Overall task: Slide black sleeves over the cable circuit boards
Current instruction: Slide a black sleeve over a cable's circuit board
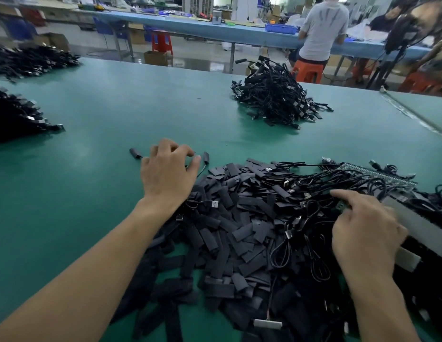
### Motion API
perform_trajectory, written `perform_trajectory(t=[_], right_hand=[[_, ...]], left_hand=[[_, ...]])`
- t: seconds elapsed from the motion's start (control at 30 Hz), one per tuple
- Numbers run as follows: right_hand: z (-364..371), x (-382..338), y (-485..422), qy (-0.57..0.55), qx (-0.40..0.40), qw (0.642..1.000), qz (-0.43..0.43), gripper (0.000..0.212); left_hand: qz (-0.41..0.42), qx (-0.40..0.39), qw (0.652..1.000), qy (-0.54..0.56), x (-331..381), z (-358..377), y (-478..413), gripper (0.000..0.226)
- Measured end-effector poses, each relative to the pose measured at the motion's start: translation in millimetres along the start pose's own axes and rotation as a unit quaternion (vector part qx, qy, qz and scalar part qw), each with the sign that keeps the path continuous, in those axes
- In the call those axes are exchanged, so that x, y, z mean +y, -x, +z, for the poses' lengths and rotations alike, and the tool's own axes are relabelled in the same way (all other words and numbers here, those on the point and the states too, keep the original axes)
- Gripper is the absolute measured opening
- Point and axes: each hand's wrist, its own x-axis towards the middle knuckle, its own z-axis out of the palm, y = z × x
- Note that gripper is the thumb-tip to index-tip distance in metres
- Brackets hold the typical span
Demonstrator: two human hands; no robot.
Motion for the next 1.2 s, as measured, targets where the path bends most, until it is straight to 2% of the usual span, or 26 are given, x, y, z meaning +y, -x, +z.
perform_trajectory(t=[0.07, 0.13, 0.23, 0.3, 0.37, 0.43, 0.67, 0.73, 0.83, 0.9, 1.0, 1.1, 1.2], right_hand=[[0.8, 0.3, -2.1, -0.073, 0.006, 0.995, -0.065, 0.045], [1.7, -1.9, -3.1, -0.147, -0.018, 0.984, -0.097, 0.040], [7.7, -6.0, -1.1, -0.212, -0.064, 0.967, -0.122, 0.037], [14.0, -7.8, 0.1, -0.226, -0.085, 0.961, -0.134, 0.037], [17.5, -8.3, 1.4, -0.246, -0.091, 0.954, -0.142, 0.038], [18.6, -7.6, 2.2, -0.272, -0.092, 0.947, -0.144, 0.040], [16.6, -9.3, 0.5, -0.303, -0.046, 0.934, -0.182, 0.034], [16.8, -10.1, -1.9, -0.275, -0.046, 0.944, -0.177, 0.030], [17.5, -9.1, -7.1, -0.209, -0.051, 0.965, -0.152, 0.011], [18.3, -9.2, -9.4, -0.207, -0.077, 0.965, -0.144, 0.005], [19.0, -7.4, -12.7, -0.233, -0.138, 0.954, -0.129, 0.010], [20.0, -4.9, -15.4, -0.283, -0.173, 0.936, -0.117, 0.018], [25.5, -2.6, -18.0, -0.323, -0.212, 0.916, -0.109, 0.016]], left_hand=[[0.067, 0.035, 0.997, 0.032, 13.4, -4.3, 9.0, 0.026], [0.124, 0.018, 0.987, 0.100, 31.3, -8.7, 21.0, 0.022], [0.129, -0.108, 0.941, 0.295, 61.9, -10.6, 43.7, 0.008], [0.113, -0.196, 0.896, 0.382, 79.1, -6.0, 59.6, 0.018], [0.112, -0.242, 0.879, 0.396, 90.4, 4.0, 73.0, 0.028], [0.107, -0.246, 0.885, 0.381, 96.5, 12.2, 79.9, 0.033], [0.103, -0.217, 0.896, 0.372, 97.5, 32.4, 80.5, 0.019], [0.078, -0.212, 0.888, 0.400, 98.8, 37.4, 78.2, 0.016], [0.029, -0.212, 0.867, 0.450, 102.2, 40.3, 74.8, 0.008], [0.010, -0.210, 0.851, 0.480, 102.1, 40.7, 73.7, 0.009], [0.023, -0.209, 0.824, 0.526, 98.8, 41.4, 72.3, 0.017], [0.021, -0.234, 0.803, 0.548, 95.3, 38.4, 69.6, 0.014], [0.024, -0.261, 0.788, 0.557, 91.7, 37.1, 68.2, 0.011]])
